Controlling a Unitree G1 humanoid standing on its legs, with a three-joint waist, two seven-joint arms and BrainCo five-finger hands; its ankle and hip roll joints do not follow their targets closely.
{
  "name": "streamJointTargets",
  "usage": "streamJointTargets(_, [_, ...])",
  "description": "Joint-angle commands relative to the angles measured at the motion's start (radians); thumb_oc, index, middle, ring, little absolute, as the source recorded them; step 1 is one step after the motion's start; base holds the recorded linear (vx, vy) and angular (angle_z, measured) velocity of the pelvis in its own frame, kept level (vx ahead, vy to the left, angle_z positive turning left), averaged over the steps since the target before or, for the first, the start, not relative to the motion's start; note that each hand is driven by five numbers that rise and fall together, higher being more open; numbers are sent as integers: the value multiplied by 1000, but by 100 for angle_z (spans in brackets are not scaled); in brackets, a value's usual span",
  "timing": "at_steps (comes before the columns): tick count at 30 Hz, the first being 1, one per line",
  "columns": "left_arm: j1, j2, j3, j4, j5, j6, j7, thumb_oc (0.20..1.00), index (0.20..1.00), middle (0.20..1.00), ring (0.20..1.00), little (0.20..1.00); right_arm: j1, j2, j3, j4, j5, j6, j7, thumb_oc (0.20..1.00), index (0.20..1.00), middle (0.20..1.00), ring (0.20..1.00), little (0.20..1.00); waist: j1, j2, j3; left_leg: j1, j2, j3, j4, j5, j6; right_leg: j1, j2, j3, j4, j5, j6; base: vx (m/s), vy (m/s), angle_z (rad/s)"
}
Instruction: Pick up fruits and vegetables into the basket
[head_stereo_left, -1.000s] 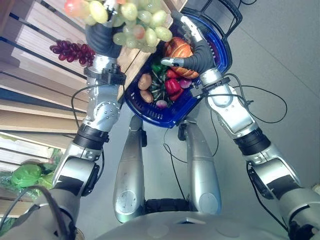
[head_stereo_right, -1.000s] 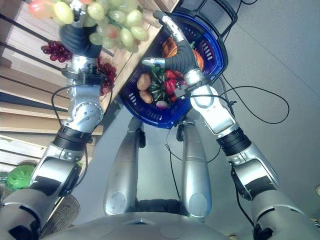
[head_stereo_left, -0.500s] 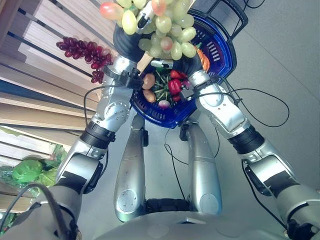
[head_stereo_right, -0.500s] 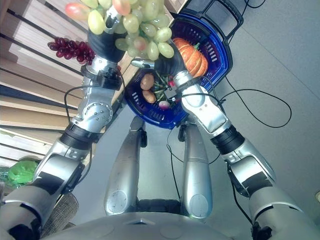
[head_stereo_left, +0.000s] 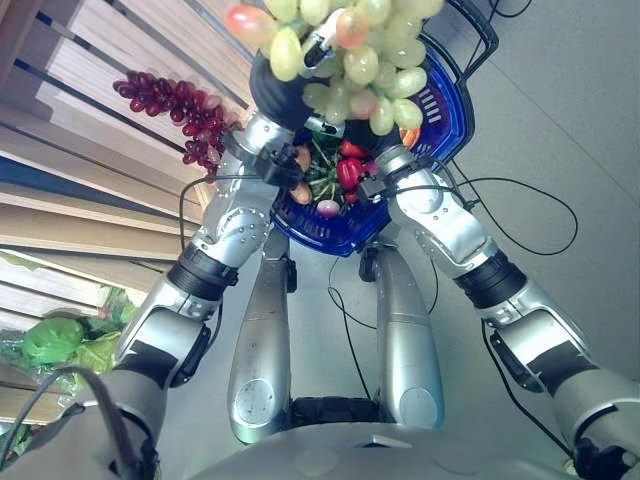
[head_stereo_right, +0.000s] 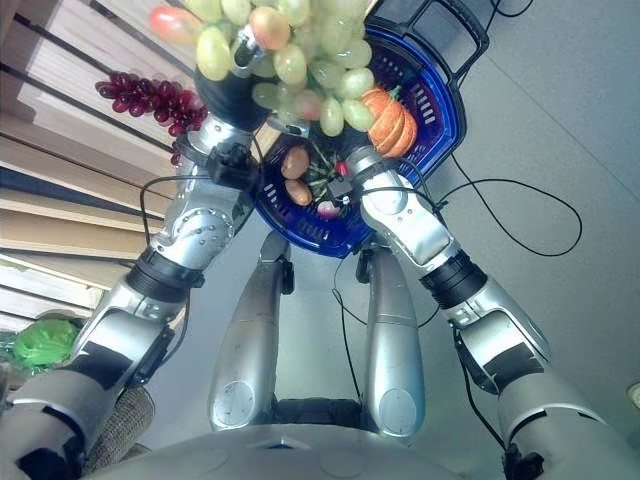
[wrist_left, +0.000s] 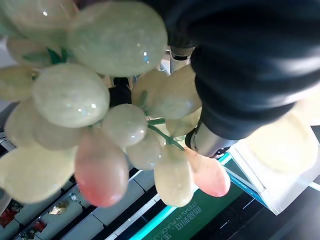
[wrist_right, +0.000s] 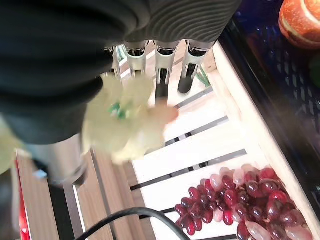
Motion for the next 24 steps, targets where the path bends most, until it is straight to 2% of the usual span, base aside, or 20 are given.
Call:
streamJointTargets(1, [-60,-61,-20,-133,-4,-3,-62,200,200,200,200,200,-63,41,3,-35,9,-36,-16,200,200,200,200,200,-22,37,-34,-5,-63,20,135,-151,51,119,2,-24,-239,112,93,0,0,0])
streamJointTargets(13, [-50,-70,-13,-140,-2,-19,-38,200,200,200,200,200,-55,48,-13,-34,-14,-38,-33,200,200,200,200,200,-21,37,-34,-13,-67,17,142,-150,55,109,2,-26,-232,114,95,0,0,0])
streamJointTargets(18, [-40,-64,3,-134,46,-75,53,200,200,200,200,200,-44,46,-19,-32,-23,-48,-38,200,200,200,200,200,-19,39,-34,-10,-69,14,137,-149,55,112,3,-27,-235,115,96,0,0,0])
streamJointTargets(19, [-39,-60,8,-131,61,-84,84,555,555,555,555,555,-43,46,-20,-32,-26,-47,-39,200,200,200,200,200,-18,39,-34,-11,-69,14,138,-149,55,111,3,-27,-234,115,96,0,0,0])
streamJointTargets(20, [-39,-60,8,-131,61,-84,84,555,555,555,555,555,-43,46,-20,-32,-26,-47,-39,200,200,200,200,200,-18,39,-34,-11,-69,14,138,-149,55,111,3,-27,-234,115,96,0,0,0])
streamJointTargets(21, [-37,-51,24,-119,119,-120,160,1000,1000,1000,1000,1000,-38,44,-24,-33,-24,-49,-42,200,200,200,200,200,-17,40,-34,-13,-70,14,141,-149,56,108,2,-28,-231,114,97,0,0,0])
streamJointTargets(24, [-24,-26,55,-105,246,-174,333,1000,1000,1000,1000,1000,-28,36,-40,-32,-26,-56,-38,200,200,200,200,200,-11,45,-34,-15,-73,8,140,-147,55,107,0,-31,-230,112,98,0,0,0])
